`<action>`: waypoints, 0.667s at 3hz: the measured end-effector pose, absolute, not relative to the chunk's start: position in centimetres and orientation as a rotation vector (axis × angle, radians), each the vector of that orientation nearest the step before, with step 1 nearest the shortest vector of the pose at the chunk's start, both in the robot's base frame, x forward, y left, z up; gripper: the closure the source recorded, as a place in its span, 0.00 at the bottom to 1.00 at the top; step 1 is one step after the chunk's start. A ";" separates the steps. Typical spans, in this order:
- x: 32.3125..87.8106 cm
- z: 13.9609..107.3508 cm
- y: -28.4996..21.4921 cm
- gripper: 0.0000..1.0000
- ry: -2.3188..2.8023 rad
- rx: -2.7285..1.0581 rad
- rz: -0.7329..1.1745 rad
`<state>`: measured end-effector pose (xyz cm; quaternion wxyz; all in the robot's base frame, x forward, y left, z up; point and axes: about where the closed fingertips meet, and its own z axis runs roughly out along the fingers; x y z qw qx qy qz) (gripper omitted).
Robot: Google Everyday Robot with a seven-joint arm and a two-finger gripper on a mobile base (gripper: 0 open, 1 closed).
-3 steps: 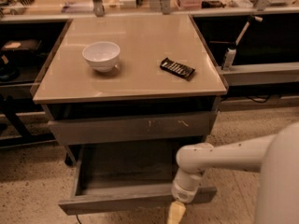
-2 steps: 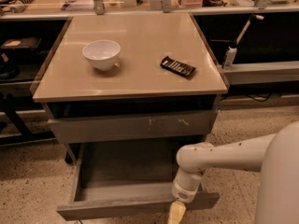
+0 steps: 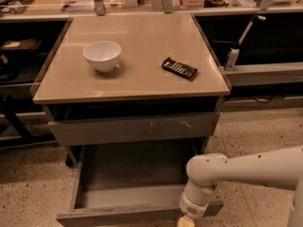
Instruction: Open middle drawer
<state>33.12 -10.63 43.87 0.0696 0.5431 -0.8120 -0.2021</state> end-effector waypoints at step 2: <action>20.1 49.3 -13.3 0.00 -2.572 1.357 -0.712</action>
Offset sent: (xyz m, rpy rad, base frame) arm -0.2494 -0.0674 0.0792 0.0017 0.1766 -0.3279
